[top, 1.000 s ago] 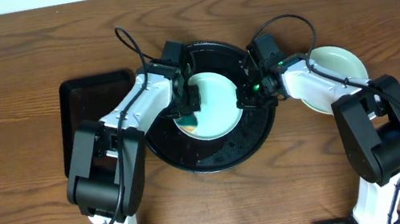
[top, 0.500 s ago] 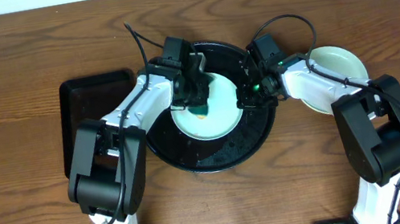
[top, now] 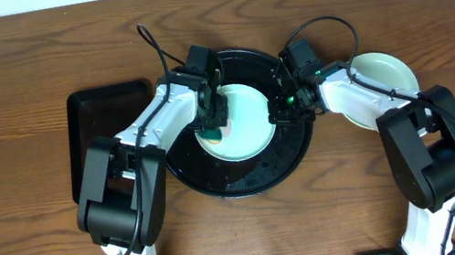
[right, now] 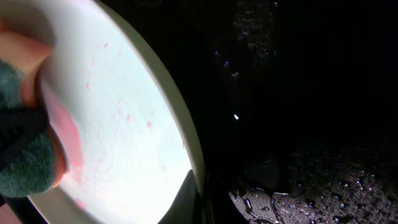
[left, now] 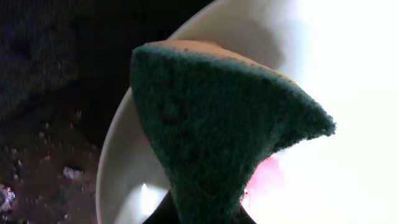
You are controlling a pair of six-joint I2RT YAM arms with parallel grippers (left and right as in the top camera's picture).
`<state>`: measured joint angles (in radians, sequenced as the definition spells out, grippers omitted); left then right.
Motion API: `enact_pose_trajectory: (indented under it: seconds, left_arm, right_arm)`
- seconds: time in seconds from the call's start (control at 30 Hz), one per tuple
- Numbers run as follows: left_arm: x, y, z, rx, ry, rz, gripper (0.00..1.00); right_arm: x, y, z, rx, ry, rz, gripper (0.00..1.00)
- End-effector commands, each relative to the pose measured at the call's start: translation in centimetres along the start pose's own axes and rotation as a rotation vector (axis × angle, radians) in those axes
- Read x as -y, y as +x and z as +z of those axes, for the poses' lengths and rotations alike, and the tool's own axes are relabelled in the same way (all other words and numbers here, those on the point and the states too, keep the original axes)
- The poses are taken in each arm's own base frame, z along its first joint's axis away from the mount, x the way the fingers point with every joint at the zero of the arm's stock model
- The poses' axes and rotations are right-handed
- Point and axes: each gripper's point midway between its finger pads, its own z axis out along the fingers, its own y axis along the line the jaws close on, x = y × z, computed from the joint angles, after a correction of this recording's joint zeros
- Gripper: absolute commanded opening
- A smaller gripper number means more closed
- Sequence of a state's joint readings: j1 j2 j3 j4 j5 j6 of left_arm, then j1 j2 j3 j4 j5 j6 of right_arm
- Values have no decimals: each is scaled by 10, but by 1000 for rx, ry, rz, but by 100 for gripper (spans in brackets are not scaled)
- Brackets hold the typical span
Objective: Clean dirty plates on tray and stack at the side
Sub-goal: 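Scrub the last pale green plate with the sponge while the right gripper holds it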
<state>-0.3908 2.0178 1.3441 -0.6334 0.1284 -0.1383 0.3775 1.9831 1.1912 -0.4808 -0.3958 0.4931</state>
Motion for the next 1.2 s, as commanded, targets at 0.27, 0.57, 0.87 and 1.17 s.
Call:
enact_pose_trajectory:
  seconds: [0.27,0.57,0.87,1.17]
  left_arm:
    - [1,-2,9,10,16,14,7]
    - [-10,-35,6,150,-61,16,7]
    - [34,18,5,-63,218,197,7]
    - [37,-28,3,130,199,226,7]
  right_arm:
    - [8,21,16,-69,33,-1,1]
    - [10,21,16,-67,41,-1,1]
    - [10,21,16,-67,44,0,1]
    - [10,21,16,-67,44,0,1]
